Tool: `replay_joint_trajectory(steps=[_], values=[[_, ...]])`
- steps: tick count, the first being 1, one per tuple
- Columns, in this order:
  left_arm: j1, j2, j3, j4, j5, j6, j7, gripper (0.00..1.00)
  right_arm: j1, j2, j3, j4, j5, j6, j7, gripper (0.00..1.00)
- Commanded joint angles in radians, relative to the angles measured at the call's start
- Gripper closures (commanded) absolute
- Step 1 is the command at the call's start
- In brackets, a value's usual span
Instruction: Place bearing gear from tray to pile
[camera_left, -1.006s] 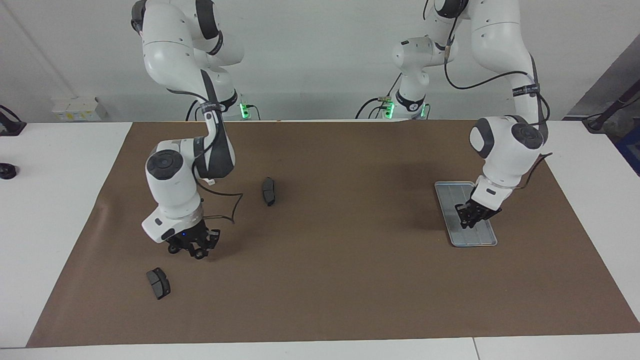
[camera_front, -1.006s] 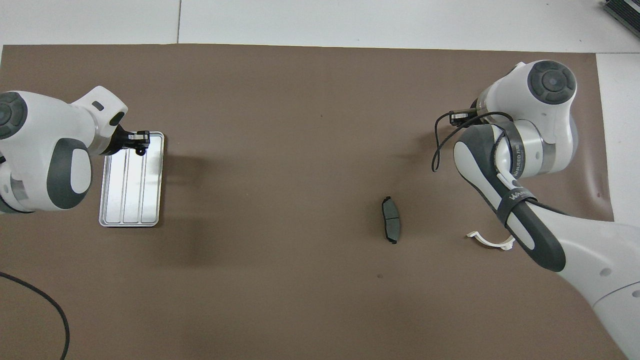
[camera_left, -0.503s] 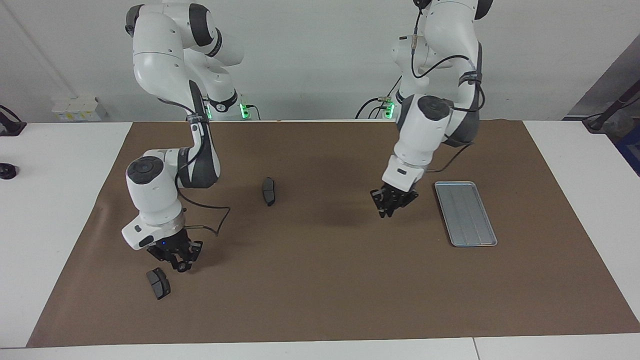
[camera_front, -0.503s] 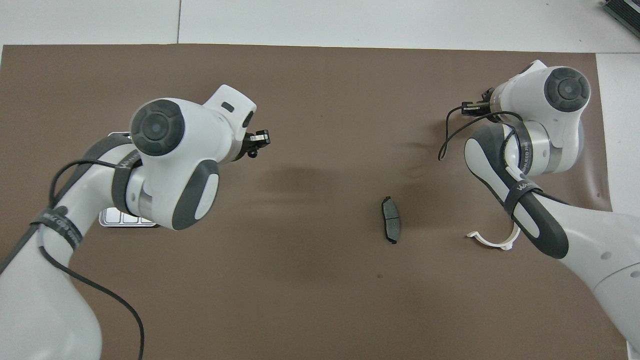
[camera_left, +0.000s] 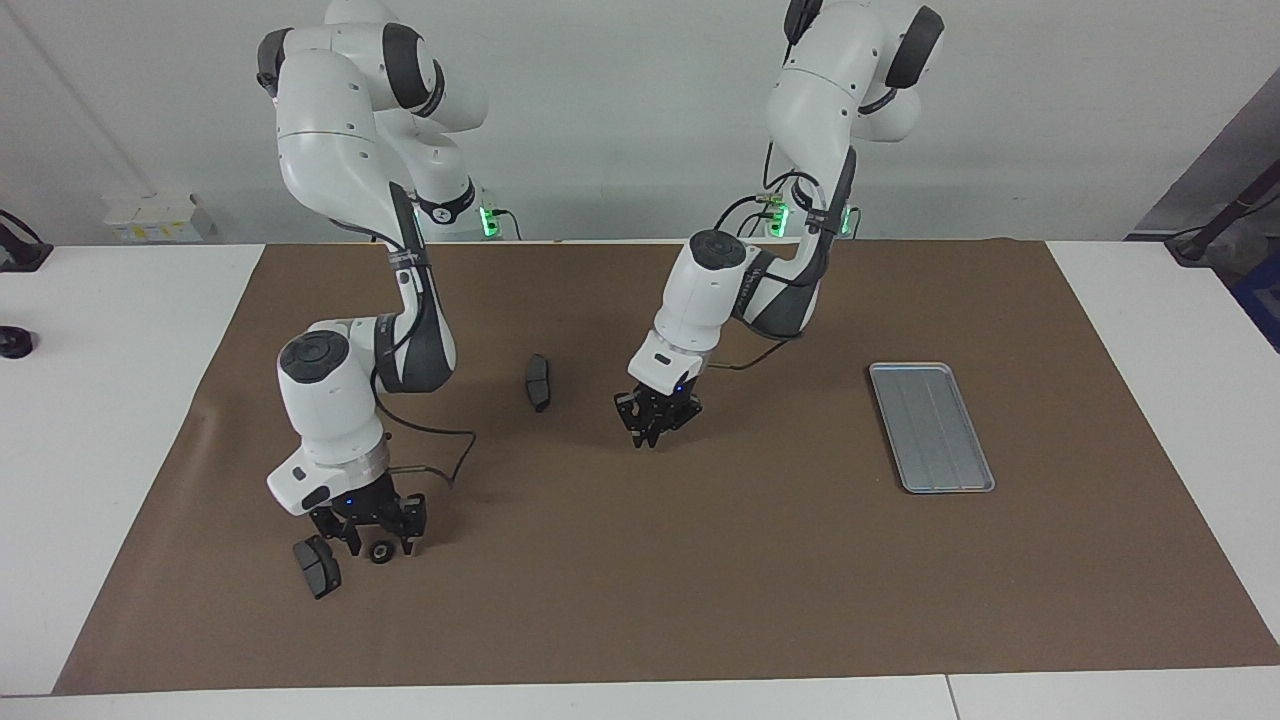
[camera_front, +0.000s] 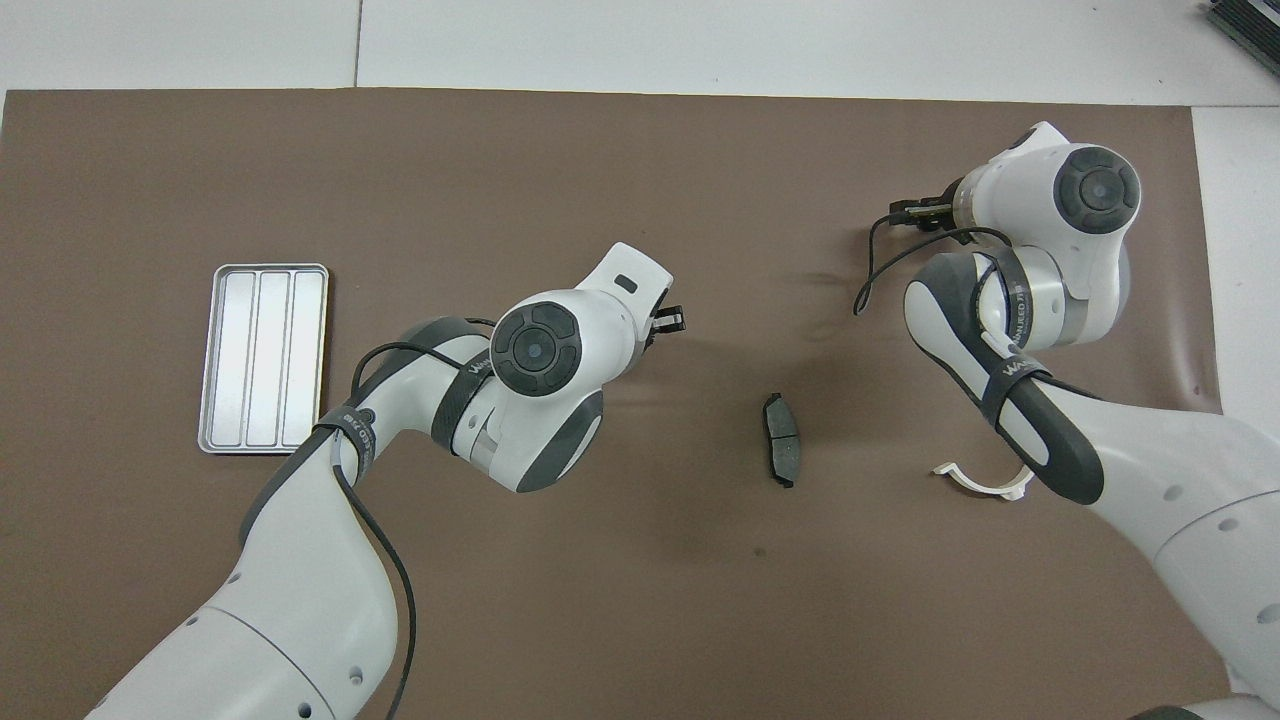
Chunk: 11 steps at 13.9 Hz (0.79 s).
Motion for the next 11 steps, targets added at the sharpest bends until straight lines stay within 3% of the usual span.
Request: replay_joint_trajectory(steps=[1,2,5,8,11], values=[[-0.018,0.003,0.018,-0.014,0.027,0.040,-0.025,0.94,0.024,0.005,0.030,0.047,0.050,-0.021,0.012,0.22],[-0.018,0.003,0.018,-0.020,0.027,0.045,-0.023,0.81,0.056,0.001,0.030,0.064,0.060,-0.047,0.042,0.22],[-0.018,-0.002,0.020,-0.045,0.027,0.050,-0.023,0.00,0.156,-0.007,0.030,0.075,0.058,-0.068,0.154,0.23],[0.007,-0.036,0.047,-0.034,0.028,-0.031,-0.020,0.00,0.228,-0.008,0.029,0.075,0.049,-0.102,0.217,0.23],[0.135,-0.170,0.063,-0.043,0.028,-0.218,0.114,0.00,0.314,-0.019,0.029,0.075,0.041,-0.124,0.347,0.25]])
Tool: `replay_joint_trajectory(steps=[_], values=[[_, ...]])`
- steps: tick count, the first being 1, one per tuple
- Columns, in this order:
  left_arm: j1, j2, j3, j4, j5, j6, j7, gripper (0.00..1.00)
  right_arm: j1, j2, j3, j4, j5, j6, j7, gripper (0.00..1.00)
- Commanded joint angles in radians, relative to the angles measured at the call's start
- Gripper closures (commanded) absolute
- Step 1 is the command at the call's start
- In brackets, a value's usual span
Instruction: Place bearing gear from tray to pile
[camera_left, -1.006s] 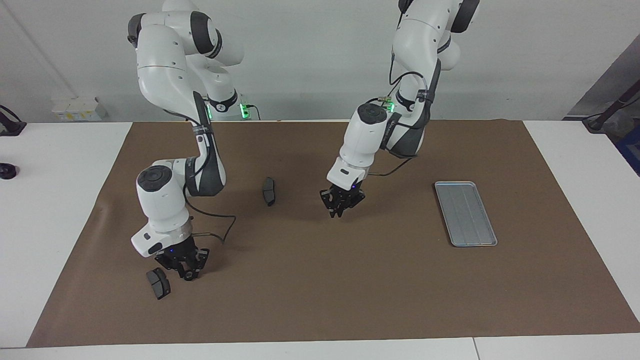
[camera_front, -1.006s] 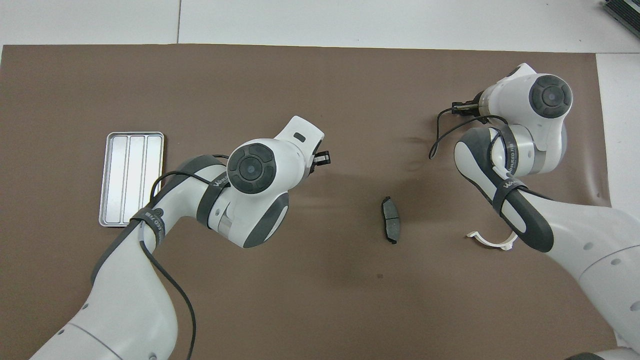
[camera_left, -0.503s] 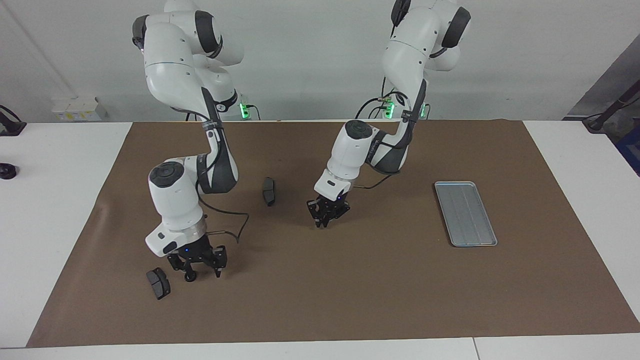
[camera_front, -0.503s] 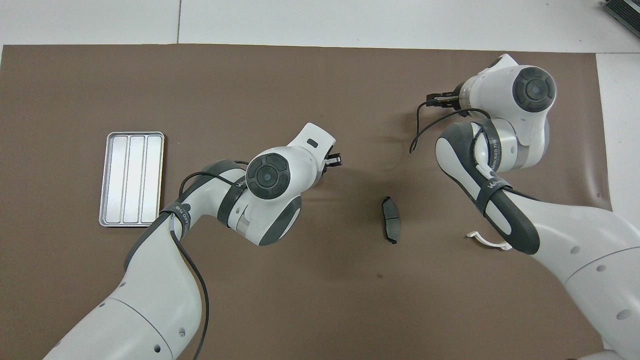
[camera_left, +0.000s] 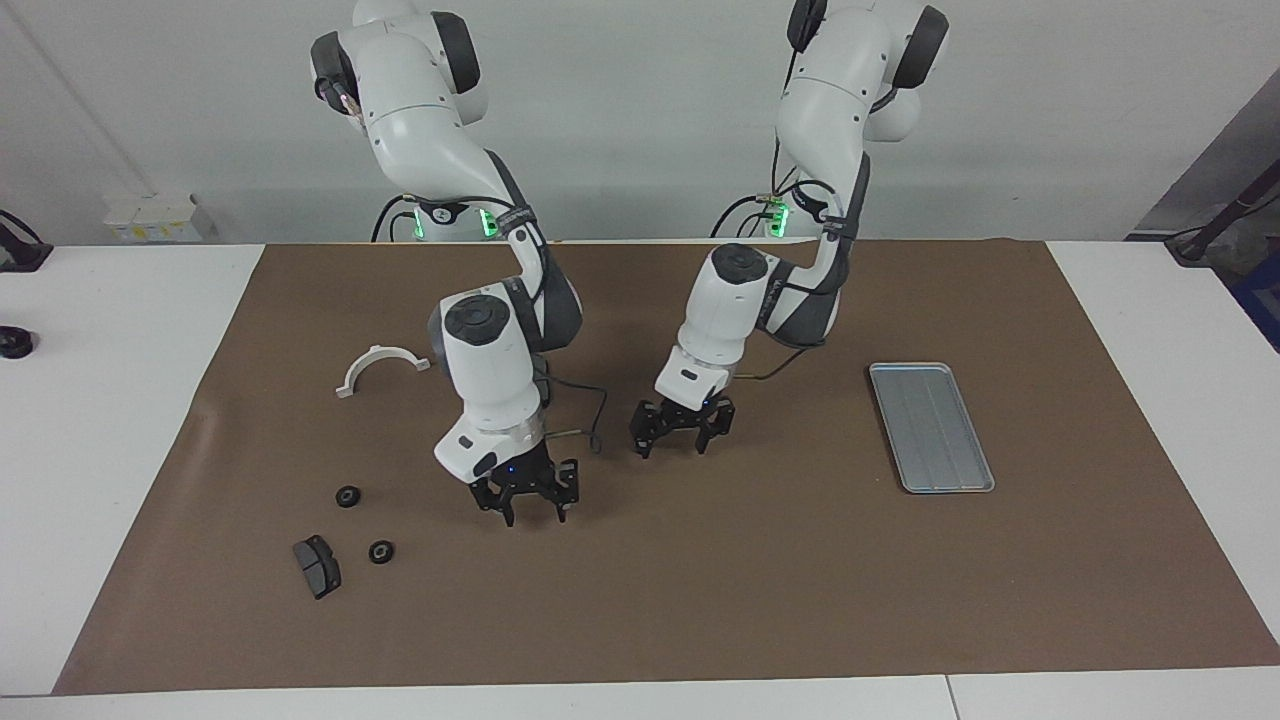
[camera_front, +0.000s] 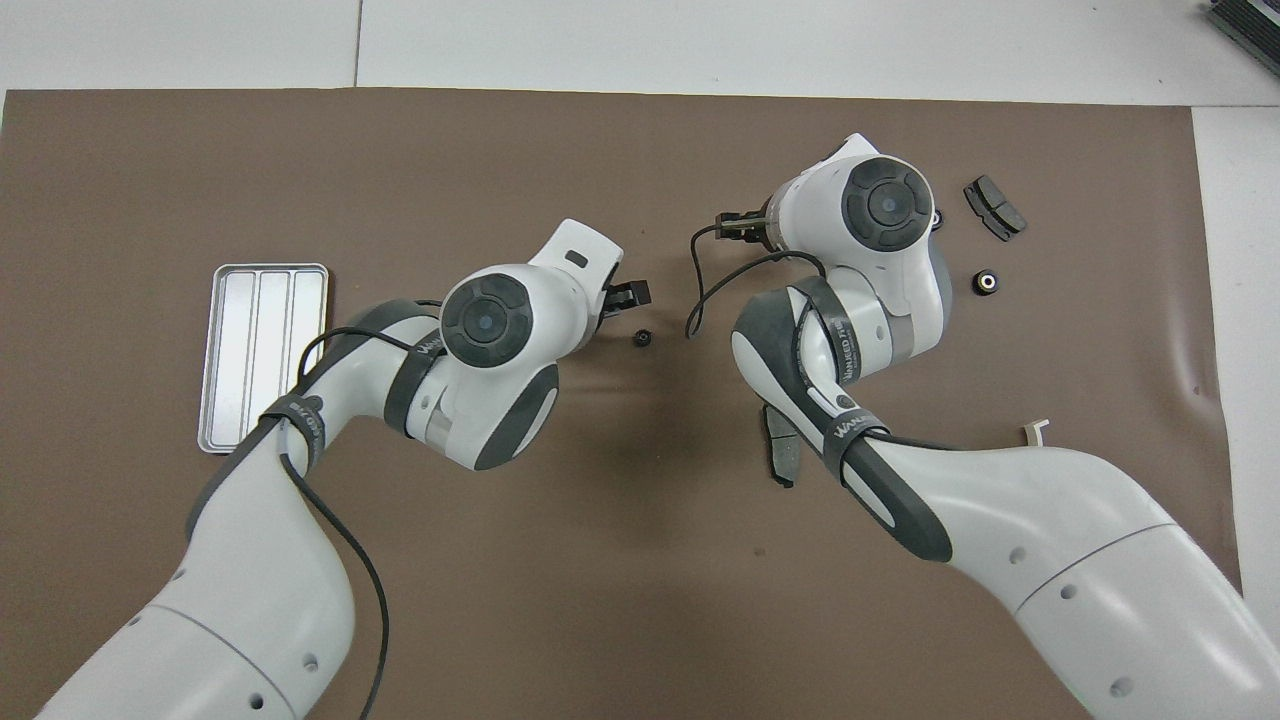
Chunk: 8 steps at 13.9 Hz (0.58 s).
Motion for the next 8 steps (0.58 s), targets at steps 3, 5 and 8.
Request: replay_joint_trajectory(steps=[3,5,8], values=[[0.209,-0.167,-0.008,-0.033,0.011,-0.231,0.242,0.00,0.120,-0.031,-0.002,-0.013,-0.002,-0.069,0.123,0.31],[0.290,-0.190,-0.010,-0.035,0.008,-0.309,0.390,0.00,0.177,-0.039,-0.002,-0.016,-0.002,-0.074,0.172,0.35],[0.381,-0.228,-0.009,-0.035,-0.024,-0.396,0.622,0.00,0.208,-0.061,-0.002,-0.062,-0.005,-0.072,0.200,0.37]])
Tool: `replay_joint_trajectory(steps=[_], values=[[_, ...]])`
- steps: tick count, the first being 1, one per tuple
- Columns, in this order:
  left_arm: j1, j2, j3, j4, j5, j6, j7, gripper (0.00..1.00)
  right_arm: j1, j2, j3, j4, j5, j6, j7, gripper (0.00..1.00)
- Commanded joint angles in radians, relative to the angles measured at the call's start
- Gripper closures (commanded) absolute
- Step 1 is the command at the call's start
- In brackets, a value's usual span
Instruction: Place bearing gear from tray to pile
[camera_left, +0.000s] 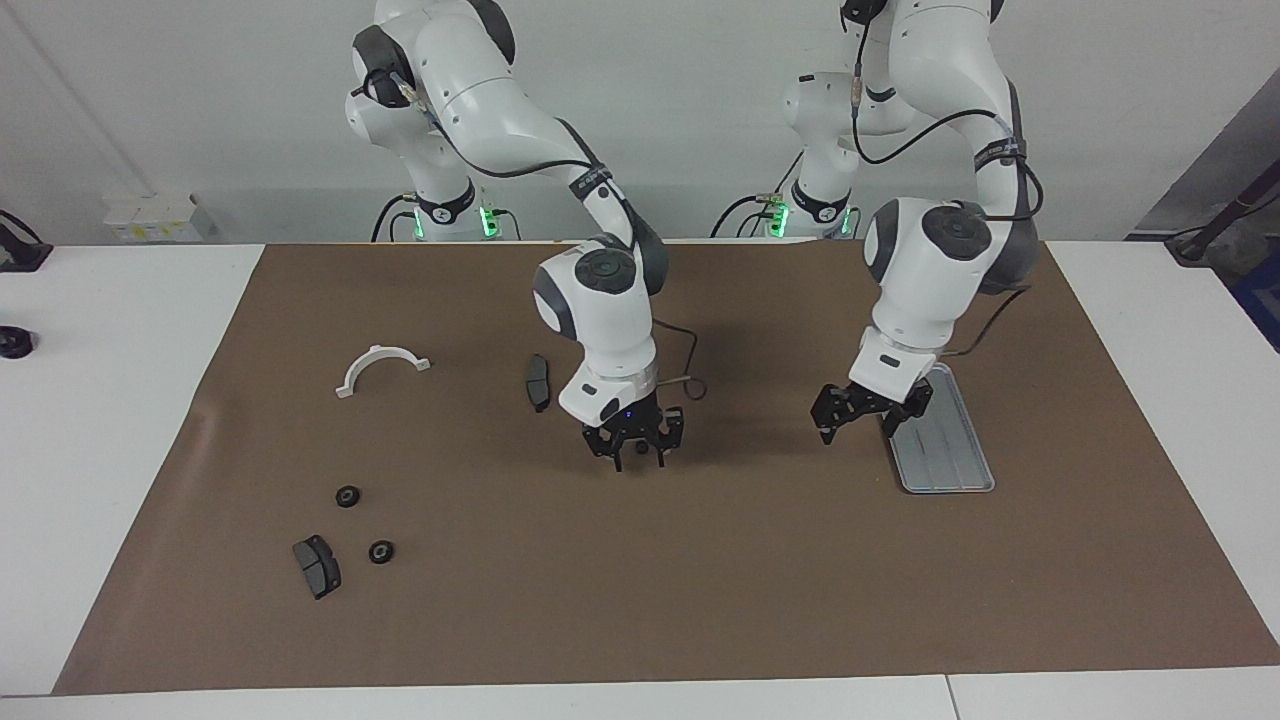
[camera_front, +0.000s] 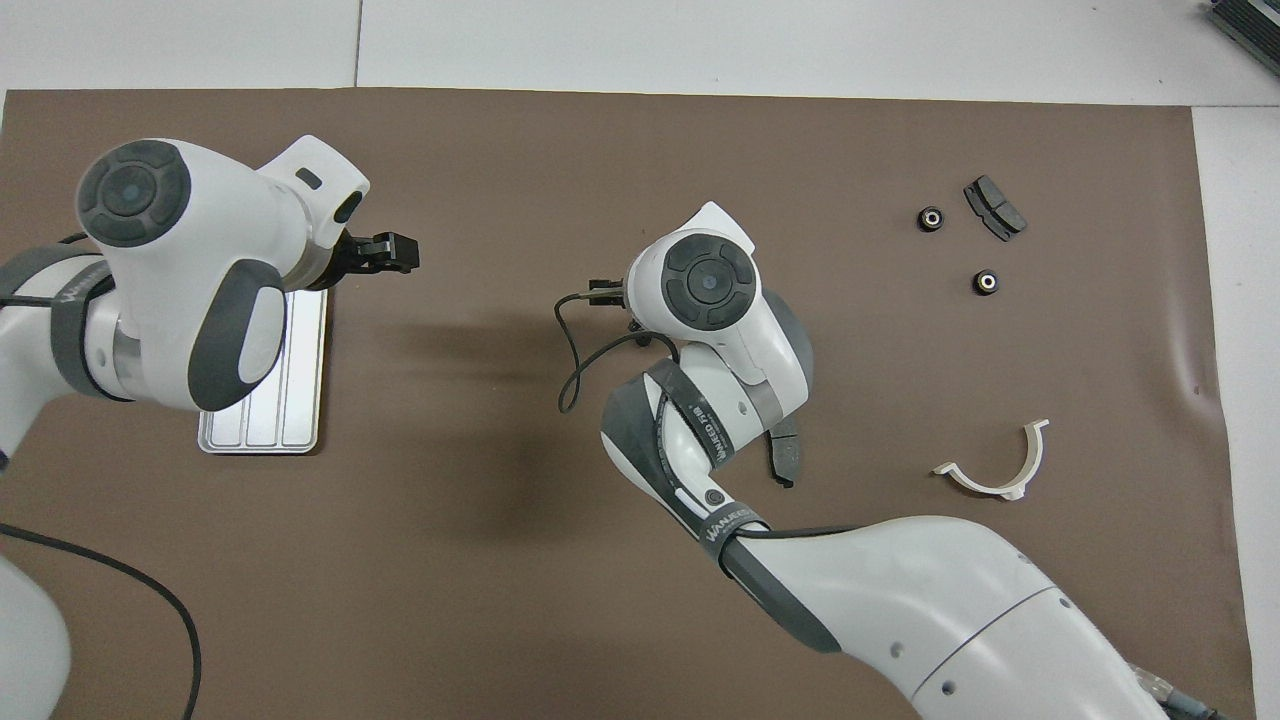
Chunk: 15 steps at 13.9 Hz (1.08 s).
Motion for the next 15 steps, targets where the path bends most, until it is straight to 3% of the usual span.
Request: replay_joint_trajectory(steps=[1,3,6,11,15], values=[[0.058,-0.064,-0.004,-0.029,-0.016,-0.088,0.219,0.00,-0.003,-0.047,-0.003,-0.071,-0.005,-0.013,0.012,0.38],[0.112,-0.103,0.000,-0.029,-0.016,-0.177,0.379,0.00,-0.003,-0.066,-0.003,-0.114,-0.012,-0.013,0.004,0.41],[0.184,-0.122,-0.001,-0.030,-0.016,-0.199,0.421,0.00,-0.003,-0.070,-0.001,-0.143,-0.055,-0.021,0.004,0.48],[0.262,-0.195,0.003,-0.012,-0.022,-0.238,0.441,0.00,0.016,-0.070,-0.001,-0.143,-0.055,-0.016,0.015,0.50],[0.247,-0.248,-0.004,0.129,-0.056,-0.449,0.360,0.00,0.023,-0.070,-0.001,-0.145,-0.055,-0.018,0.014,0.50]])
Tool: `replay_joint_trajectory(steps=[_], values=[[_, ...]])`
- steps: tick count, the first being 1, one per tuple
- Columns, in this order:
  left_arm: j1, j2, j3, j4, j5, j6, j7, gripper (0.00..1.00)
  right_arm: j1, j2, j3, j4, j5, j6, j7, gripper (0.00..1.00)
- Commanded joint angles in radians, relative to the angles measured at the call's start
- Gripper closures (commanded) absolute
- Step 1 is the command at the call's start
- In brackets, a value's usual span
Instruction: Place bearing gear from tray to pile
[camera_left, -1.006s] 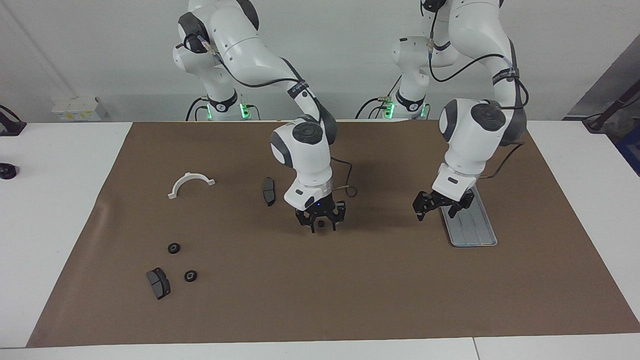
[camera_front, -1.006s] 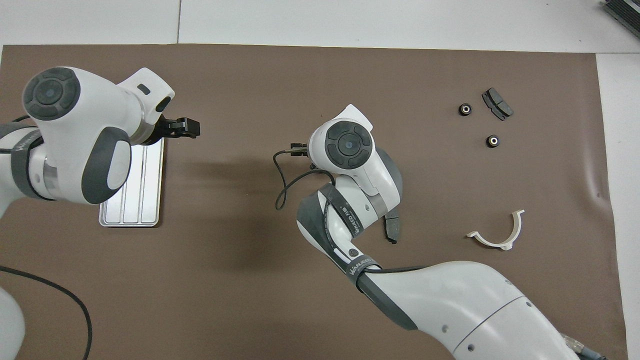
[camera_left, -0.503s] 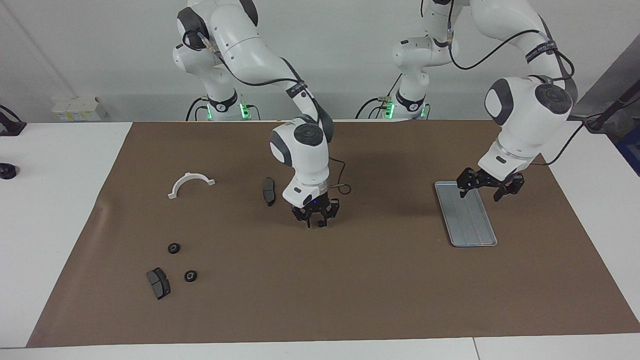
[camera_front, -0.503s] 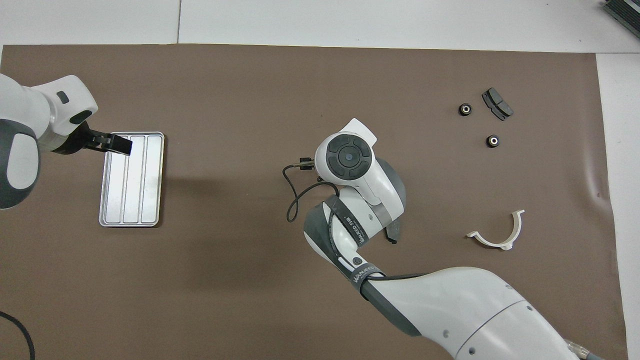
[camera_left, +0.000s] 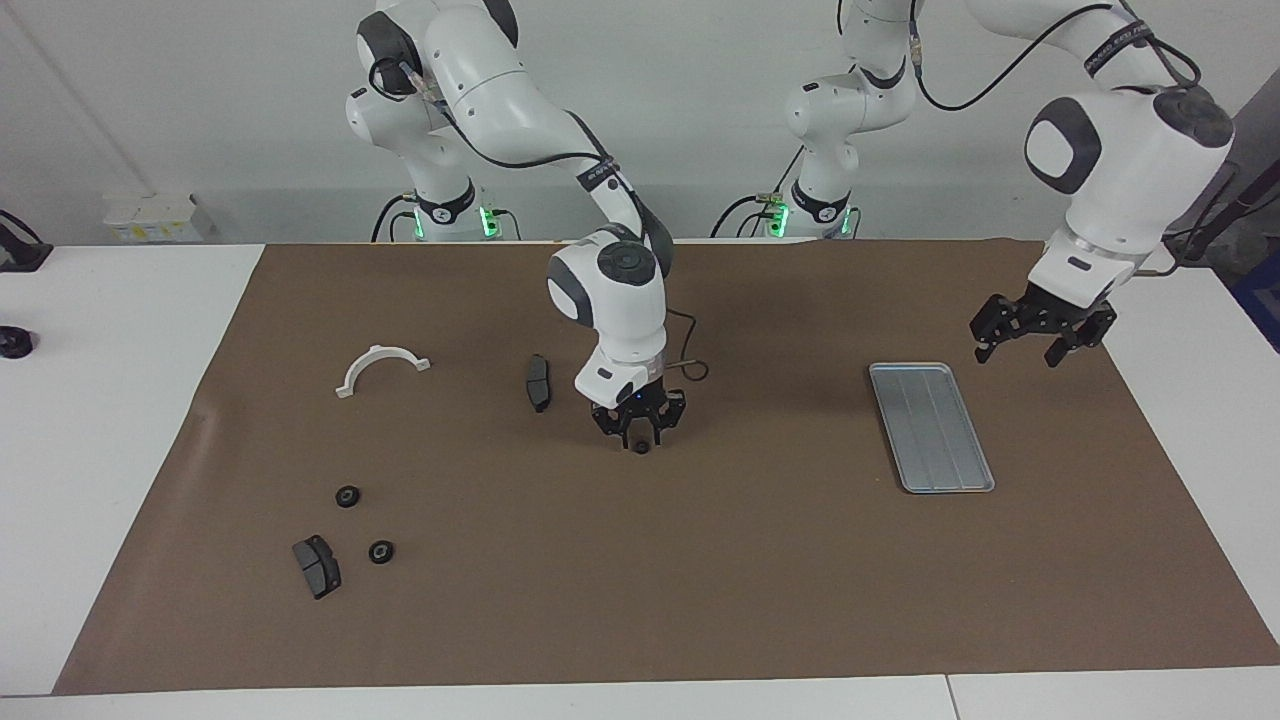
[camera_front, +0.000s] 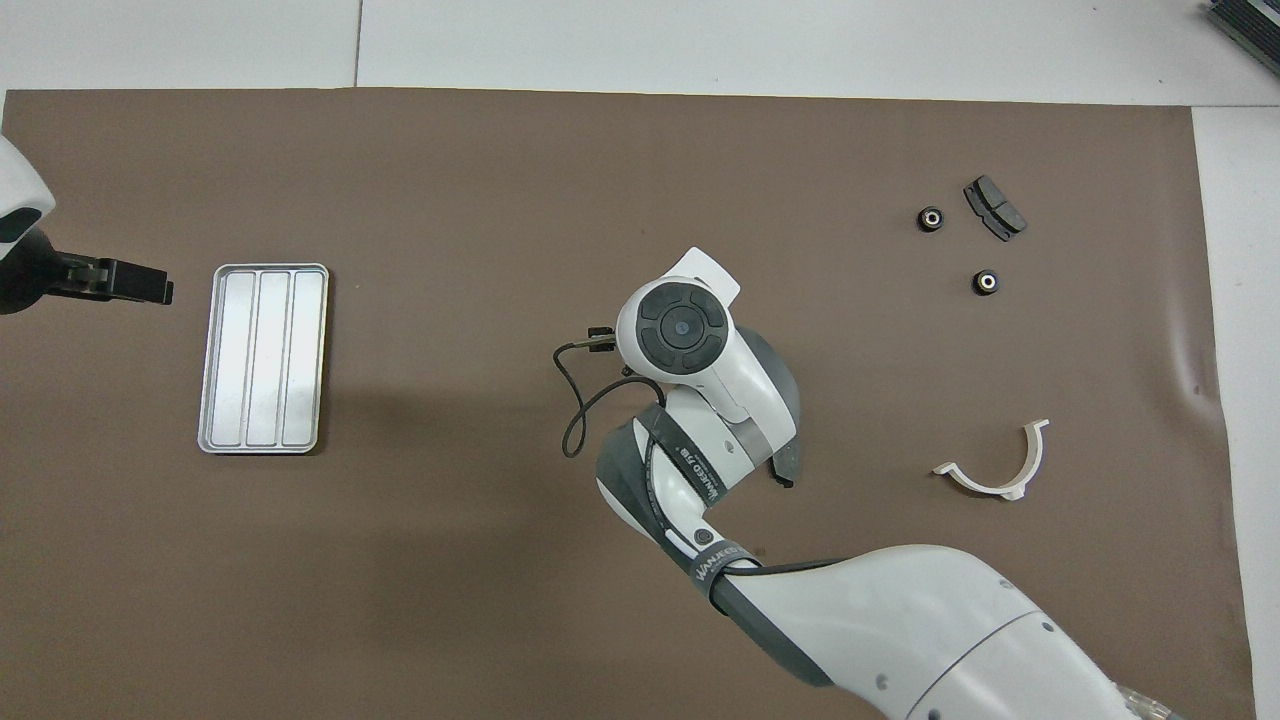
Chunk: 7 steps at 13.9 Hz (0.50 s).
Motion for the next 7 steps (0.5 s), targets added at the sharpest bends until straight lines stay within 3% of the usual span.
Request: replay_joint_trajectory(steps=[1,3,7], values=[[-0.007,-0.014,-0.010,0.117,-0.006,-0.181,-0.060,0.00,-0.003,-0.028,0.004,-0.028,-0.022,-0.014,0.012,0.50],[-0.024,-0.005,-0.012,0.183,0.026,-0.299,-0.061,0.00,-0.003,-0.030,0.004,-0.031,-0.022,-0.014,0.011,0.50],[-0.074,-0.037,-0.022,0.134,0.022,-0.300,-0.192,0.00,-0.002,-0.021,0.004,-0.033,-0.022,-0.016,0.011,0.50]])
